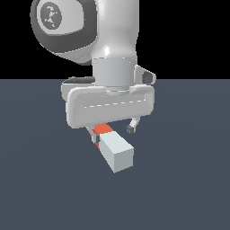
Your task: Insert the peg into the horizontal hole in a box.
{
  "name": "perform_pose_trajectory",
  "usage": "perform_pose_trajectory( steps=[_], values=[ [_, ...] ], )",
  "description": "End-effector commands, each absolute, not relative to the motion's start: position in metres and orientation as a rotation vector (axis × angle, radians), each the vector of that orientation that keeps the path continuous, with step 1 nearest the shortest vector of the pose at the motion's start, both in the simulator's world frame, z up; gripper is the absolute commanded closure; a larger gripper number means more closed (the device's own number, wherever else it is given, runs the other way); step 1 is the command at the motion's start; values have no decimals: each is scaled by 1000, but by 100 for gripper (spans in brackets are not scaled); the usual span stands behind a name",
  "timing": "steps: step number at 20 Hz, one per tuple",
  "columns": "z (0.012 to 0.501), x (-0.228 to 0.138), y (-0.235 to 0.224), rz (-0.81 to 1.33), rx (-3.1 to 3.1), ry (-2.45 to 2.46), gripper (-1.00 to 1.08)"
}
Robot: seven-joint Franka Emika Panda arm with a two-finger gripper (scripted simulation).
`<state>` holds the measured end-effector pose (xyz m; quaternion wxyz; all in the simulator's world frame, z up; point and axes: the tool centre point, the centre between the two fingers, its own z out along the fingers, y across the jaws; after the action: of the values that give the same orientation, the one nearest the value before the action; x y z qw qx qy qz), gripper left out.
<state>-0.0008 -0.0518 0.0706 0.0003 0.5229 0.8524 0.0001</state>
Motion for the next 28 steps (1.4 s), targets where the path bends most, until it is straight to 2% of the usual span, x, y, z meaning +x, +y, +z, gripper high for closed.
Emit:
perform_pose_trajectory(
  steps=[1, 13, 14, 28],
  values=[
    [63, -1, -52, 0, 1642, 2679, -92],
    [25, 0, -52, 0, 1637, 2681, -92],
    [25, 0, -52, 0, 1637, 2681, 108],
    [26, -2, -48, 1, 1646, 2676, 108]
  ],
)
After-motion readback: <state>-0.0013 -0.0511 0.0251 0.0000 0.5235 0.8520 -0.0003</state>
